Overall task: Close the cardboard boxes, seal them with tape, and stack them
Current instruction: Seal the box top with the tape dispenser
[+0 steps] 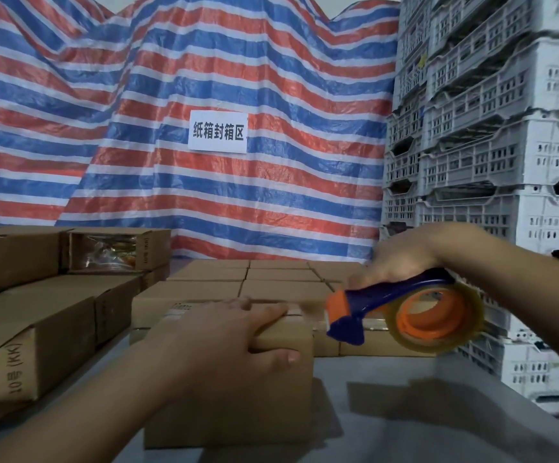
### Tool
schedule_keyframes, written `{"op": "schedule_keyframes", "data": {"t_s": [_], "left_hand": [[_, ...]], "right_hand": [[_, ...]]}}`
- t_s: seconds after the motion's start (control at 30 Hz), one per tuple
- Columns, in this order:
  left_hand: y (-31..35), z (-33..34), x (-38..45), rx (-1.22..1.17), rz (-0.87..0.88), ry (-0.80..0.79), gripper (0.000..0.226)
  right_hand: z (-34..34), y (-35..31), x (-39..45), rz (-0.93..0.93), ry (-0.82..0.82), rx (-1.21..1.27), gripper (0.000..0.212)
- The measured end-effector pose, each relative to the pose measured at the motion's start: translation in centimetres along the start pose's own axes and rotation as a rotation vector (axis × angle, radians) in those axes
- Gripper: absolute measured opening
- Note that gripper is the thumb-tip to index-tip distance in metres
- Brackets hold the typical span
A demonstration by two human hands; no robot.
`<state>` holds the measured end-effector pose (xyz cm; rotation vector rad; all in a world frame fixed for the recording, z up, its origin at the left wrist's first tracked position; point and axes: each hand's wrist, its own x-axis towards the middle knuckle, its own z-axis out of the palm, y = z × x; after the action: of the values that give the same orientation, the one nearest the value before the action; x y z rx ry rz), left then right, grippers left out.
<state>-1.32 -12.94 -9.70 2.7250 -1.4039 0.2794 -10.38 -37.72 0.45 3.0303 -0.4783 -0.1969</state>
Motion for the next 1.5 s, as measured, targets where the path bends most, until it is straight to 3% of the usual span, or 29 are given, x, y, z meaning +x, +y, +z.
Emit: {"op": "schedule_keyframes", "data": {"t_s": [0.13,0.53,0.73,0.9,1.07,1.23,1.33,1.4,1.5], "left_hand": [[-0.1,0.1,0.3,0.021,-0.016,-0.008,0.076],[0.0,0.2,0.2,0.036,-0.049,0.027,0.088],[0.4,-0.5,-0.1,0.035,-0.006,0.031,0.079],[1.1,-0.8,0.5,-0.061,0.081,0.073,0.046],[0.9,-0.4,0.3,0.008,0.133,0.035,0.067],[0.9,-0.3,0.4,0.037,0.155,0.038,0.065],[0.8,-0.2,0.3,0.059,0.126,0.032,0.068],[0.8,-0.1,0.2,0.081,0.111,0.04,0.069],[0.6,0.3,0.2,0.076,0.101,0.068,0.07]], "right_hand": [[-0.1,-3.1,-0.2,0.055,0.104,-0.141,0.065],[-1.4,-9.0,-2.0,0.067,0.23,-0.65,0.045],[-4.5,-8.1,-3.1,0.124,0.241,-0.532,0.048],[-4.8,-7.1,-3.3,0.175,0.205,-0.473,0.052],[-1.8,-8.4,-1.8,0.133,0.103,-0.462,0.046],[-1.2,-9.7,-1.1,0.093,0.211,-0.725,0.041],[1.7,-9.2,-0.3,0.068,0.137,-1.032,0.025],[4.2,-6.9,0.6,0.095,0.137,-0.865,0.025],[6.6,-2.6,0.4,0.108,0.311,-0.515,0.049]]}}
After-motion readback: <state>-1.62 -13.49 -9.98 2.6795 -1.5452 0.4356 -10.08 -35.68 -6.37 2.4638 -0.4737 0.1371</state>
